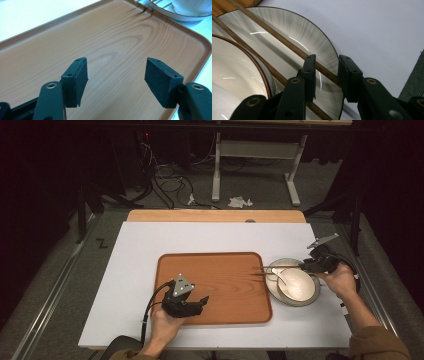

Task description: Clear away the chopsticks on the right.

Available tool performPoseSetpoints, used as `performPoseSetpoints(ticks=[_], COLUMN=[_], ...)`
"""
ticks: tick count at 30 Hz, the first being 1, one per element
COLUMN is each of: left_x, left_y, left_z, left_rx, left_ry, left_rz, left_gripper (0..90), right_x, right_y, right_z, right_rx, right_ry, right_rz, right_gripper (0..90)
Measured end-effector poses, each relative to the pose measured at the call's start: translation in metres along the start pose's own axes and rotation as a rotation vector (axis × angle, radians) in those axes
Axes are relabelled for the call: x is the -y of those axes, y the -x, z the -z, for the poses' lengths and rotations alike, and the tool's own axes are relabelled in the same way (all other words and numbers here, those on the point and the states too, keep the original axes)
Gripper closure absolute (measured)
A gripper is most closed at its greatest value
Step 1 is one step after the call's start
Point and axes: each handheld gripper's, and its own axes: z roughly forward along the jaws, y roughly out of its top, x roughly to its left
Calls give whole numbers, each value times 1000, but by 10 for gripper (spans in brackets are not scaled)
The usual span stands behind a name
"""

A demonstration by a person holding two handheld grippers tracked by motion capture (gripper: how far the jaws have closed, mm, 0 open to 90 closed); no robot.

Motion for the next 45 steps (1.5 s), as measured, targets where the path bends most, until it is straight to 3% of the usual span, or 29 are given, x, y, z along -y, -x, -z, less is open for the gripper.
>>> performPoseSetpoints(ticks=[4, 8, 15, 19, 22, 27, 28, 34, 40, 45], left_x=[0, 0, 0, 0, 0, 0, 0, 0, 0, 0], left_y=[-1, 0, -1, -1, -1, -1, -1, 1, -1, 1], left_z=[0, 0, 0, 1, 1, 1, 1, 1, 0, -1], left_rx=[-3, 0, 7, 7, 8, 9, 9, 12, 20, 28], left_ry=[1, -1, 11, 16, 15, 13, 13, 13, 10, 4], left_rz=[2, -3, 16, 17, 12, 11, 10, 4, 15, 9], left_gripper=[349, 349, 350, 350, 349, 349, 349, 349, 349, 348], right_x=[-2, -1, -5, -9, -10, -14, -16, -19, -22, -22], right_y=[1, 3, 0, -3, -5, -8, -9, -10, -9, -11], right_z=[0, -1, -4, -6, -12, -15, -15, -17, -16, 6], right_rx=[-5, -23, 13, 22, 10, 37, 50, 72, 67, 60], right_ry=[-5, -19, -11, -19, -42, -39, -46, -46, -14, 63], right_rz=[-1, 9, 34, 39, 89, 138, 171, 202, 198, 163], right_gripper=[711, 651, 747, 732, 692, 784, 800, 845, 852, 854])
